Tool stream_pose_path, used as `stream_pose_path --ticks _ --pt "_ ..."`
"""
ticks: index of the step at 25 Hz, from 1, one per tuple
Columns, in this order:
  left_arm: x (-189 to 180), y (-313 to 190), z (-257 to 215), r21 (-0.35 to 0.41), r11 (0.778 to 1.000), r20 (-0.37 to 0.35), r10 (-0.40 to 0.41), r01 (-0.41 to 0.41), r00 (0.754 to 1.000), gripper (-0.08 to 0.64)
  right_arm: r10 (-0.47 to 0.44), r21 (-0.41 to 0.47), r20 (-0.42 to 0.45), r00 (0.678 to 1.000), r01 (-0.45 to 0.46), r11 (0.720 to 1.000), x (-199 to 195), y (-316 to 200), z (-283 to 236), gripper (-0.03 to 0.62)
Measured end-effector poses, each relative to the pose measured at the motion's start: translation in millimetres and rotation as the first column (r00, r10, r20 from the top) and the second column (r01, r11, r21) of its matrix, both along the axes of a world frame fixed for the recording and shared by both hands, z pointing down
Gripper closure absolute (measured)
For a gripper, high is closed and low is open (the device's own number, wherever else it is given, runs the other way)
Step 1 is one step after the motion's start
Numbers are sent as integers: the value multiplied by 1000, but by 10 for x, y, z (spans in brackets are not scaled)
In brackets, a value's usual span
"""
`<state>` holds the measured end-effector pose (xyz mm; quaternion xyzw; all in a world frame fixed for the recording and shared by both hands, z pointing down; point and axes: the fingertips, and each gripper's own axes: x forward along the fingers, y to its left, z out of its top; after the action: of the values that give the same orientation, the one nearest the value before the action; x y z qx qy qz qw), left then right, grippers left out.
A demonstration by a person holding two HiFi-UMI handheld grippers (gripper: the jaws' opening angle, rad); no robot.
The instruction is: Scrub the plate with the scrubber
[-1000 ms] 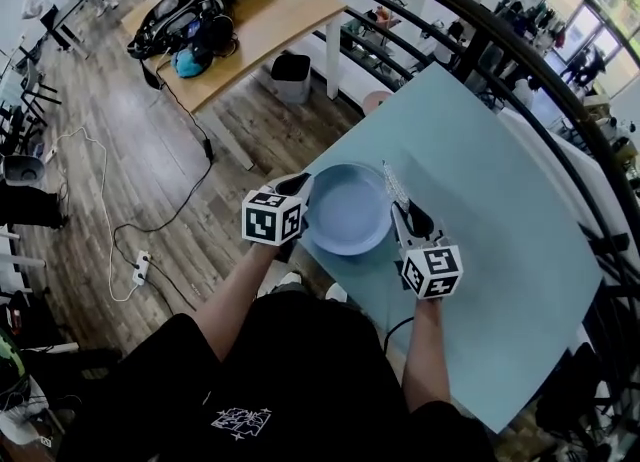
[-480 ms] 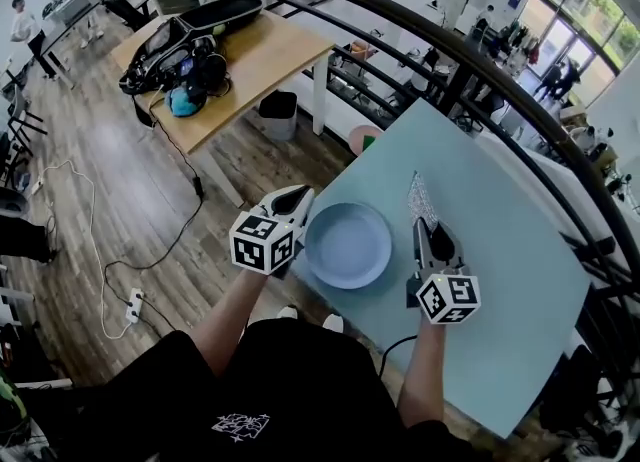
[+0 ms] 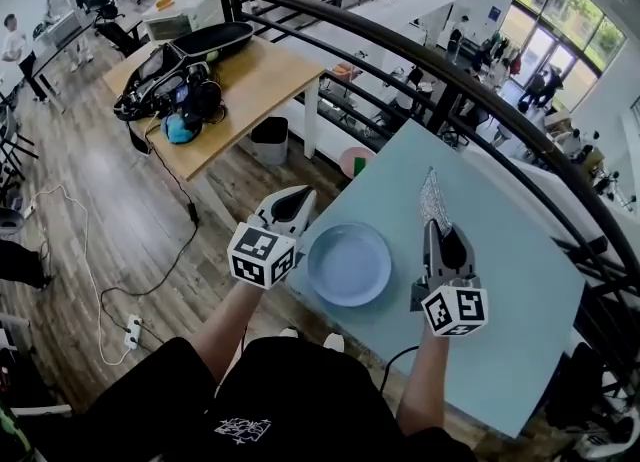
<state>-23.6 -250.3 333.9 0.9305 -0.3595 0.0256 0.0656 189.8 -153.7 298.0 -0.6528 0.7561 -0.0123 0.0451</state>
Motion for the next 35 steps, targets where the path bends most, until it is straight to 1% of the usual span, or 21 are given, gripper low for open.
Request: stream_pose_path --ticks 6,12,15,21,25,35 --pt "23 43 -426 126 992 -12 16 -14 1000 551 16 54 -23 1000 -15 998 -56 83 -313 502" --pt "-19 46 -678 209 978 -55 13 -1 998 551 16 87 -38 999 -13 996 -140 108 -480 502" --pt "-33 50 -747 239 971 -70 11 6 997 551 19 94 -42 999 -15 996 -170 97 -519 502" --pt "-20 94 -773 254 967 -87 17 6 996 551 24 97 -37 999 -20 995 -192 115 -537 503" --pt "-13 113 -735 245 969 -91 12 11 996 551 46 87 -27 999 -43 995 -133 167 -490 503" --pt "19 104 -696 232 973 -86 11 9 996 551 50 82 -29 998 -47 996 -99 170 -464 504"
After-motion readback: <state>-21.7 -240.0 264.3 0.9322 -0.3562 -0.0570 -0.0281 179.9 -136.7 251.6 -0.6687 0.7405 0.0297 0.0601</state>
